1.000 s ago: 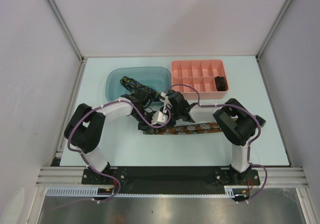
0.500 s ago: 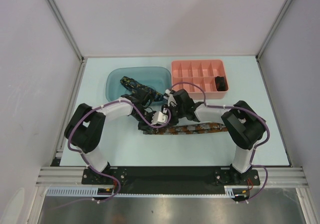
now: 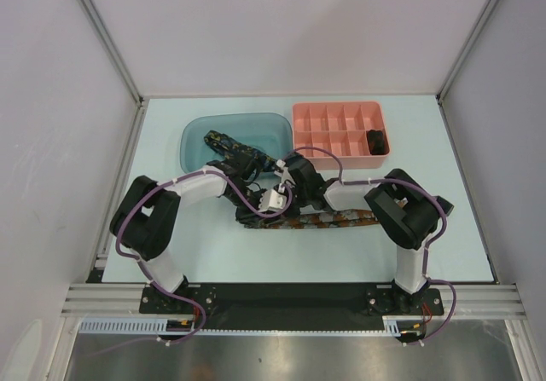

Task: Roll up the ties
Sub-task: Roll the tie at the center of the board.

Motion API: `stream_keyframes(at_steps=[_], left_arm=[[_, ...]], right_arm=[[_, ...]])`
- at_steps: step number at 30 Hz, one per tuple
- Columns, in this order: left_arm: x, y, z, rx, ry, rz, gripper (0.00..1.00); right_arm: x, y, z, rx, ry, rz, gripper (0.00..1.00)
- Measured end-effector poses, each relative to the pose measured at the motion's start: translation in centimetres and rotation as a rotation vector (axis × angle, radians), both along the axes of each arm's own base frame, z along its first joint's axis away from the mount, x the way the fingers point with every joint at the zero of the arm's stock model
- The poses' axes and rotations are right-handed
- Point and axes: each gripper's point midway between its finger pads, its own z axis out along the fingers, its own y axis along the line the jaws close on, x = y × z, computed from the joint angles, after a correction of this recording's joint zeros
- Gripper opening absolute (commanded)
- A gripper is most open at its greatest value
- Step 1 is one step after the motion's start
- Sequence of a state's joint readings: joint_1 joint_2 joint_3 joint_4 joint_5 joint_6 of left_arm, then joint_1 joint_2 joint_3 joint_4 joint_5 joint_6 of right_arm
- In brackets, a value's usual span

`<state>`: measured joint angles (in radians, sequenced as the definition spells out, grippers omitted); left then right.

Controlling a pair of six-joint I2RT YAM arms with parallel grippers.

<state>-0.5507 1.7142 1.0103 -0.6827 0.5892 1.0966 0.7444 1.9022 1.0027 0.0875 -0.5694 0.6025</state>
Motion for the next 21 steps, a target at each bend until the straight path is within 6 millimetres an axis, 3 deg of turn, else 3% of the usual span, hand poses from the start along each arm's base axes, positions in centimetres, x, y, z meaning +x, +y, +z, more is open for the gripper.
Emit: stream_keyframes(at_steps=[3, 6, 12, 16, 21], left_arm=[[0.0, 0.1, 0.0, 0.001, 0.011, 0.02, 0.67], [0.5, 0.5, 0.2, -0.014, 0.013, 0.061, 0.75], [2.2, 2.2, 1.1, -0.046, -0.05, 0.139, 0.77], [2.1, 2.2, 1.0, -0.049, -0.058, 0.136, 0.75], [1.6, 1.9, 0.6, -0.042, -0.046, 0.116, 0.84]], right_arm=[[0.2, -0.1, -0.1, -0.005, -0.002, -0.007, 0.0], [0.5, -0.4, -0.2, -0.008, -0.002, -0.017, 0.0], [0.4, -0.8, -0.5, -0.017, 0.004, -0.024, 0.0], [0.5, -0.8, -0.5, -0.017, 0.005, -0.025, 0.0], [0.4, -0.9, -0.5, -0.015, 0.007, -0.024, 0.0]])
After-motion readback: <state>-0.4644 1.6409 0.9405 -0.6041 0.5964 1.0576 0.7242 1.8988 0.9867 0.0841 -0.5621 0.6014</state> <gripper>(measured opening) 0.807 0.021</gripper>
